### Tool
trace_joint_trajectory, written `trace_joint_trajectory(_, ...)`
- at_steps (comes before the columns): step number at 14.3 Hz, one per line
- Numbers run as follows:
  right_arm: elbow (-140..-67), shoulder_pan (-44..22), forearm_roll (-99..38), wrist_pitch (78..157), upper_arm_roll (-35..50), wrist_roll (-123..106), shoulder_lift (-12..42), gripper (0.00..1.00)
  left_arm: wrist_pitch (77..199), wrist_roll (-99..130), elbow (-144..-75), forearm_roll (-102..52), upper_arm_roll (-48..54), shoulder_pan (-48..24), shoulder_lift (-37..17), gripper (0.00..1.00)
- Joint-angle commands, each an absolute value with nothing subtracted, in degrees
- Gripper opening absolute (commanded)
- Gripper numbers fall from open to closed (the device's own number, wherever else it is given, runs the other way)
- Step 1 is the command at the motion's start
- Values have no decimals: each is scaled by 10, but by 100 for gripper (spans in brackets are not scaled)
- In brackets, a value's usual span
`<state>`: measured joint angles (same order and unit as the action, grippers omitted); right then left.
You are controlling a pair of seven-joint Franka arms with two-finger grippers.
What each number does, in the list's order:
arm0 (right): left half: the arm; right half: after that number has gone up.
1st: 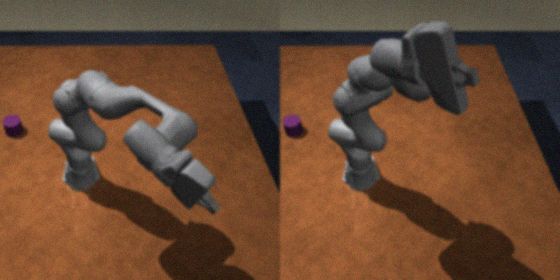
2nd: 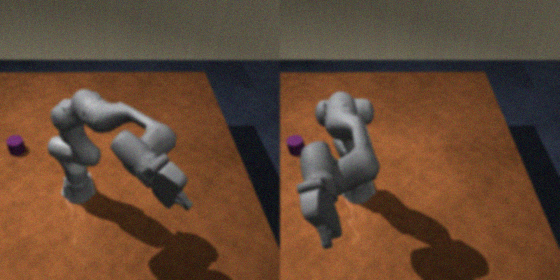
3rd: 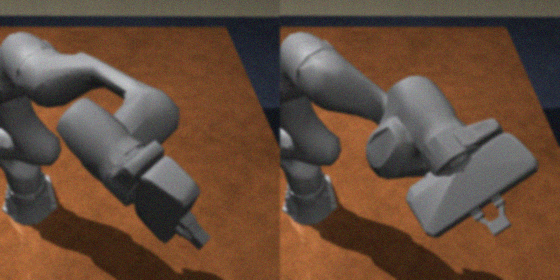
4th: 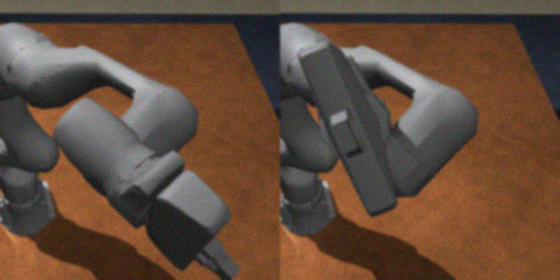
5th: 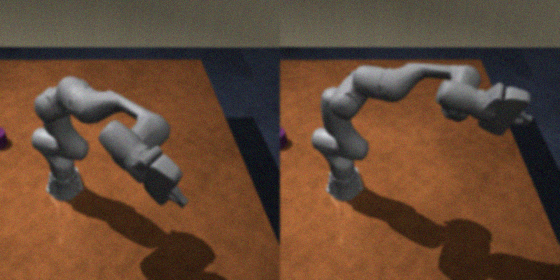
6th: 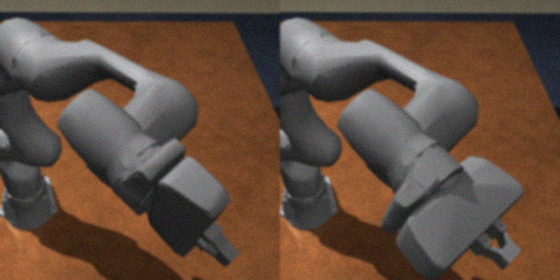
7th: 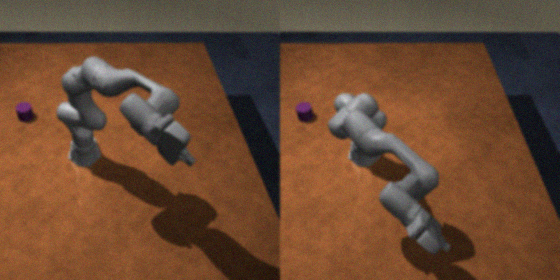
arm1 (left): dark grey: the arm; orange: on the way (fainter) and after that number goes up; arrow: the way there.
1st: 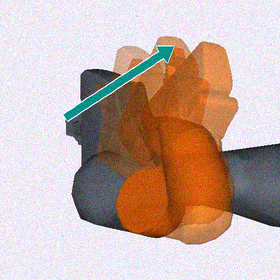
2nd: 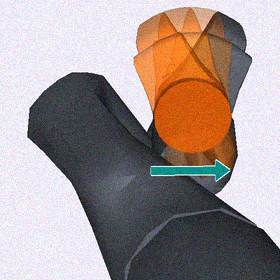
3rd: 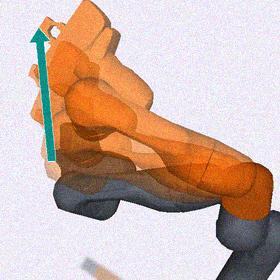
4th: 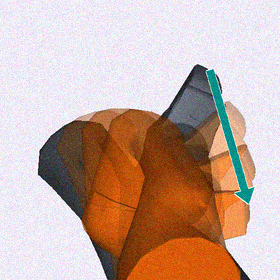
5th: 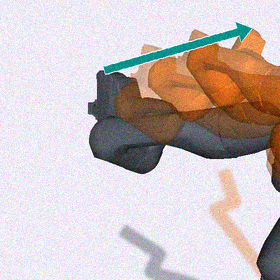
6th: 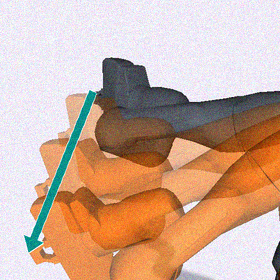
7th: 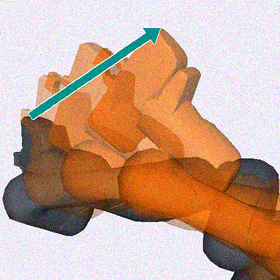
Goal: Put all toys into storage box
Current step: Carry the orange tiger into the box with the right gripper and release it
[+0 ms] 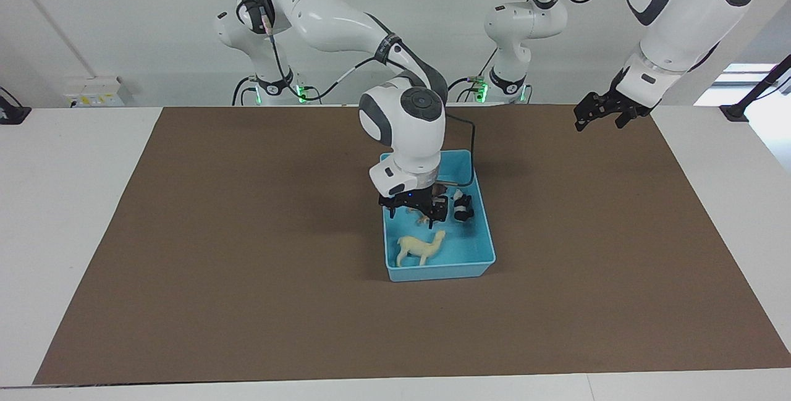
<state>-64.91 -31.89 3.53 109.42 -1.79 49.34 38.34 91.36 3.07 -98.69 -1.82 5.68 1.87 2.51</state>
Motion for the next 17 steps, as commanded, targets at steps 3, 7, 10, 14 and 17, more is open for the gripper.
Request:
trace_joint_trajectory(3,-705,-188,33,1047,-11,281,297,100,954,-28,-1011,-11,58,17,43,100)
trace_joint_trajectory(7,-732,-98,33,971,-11,132,226,100,976,7,-1008,-11,59,15,38,100)
trace_joint_trajectory(10,-796,-56,33,948,-11,115,151,100,970,9,-1014,-11,59,10,42,100)
trace_joint_trajectory(14,-811,-8,30,951,-12,53,81,100,967,13,-1012,-11,58,16,43,100)
trace_joint_trajectory(17,-830,27,28,919,-12,40,55,100,967,13,-1012,-11,57,17,43,100)
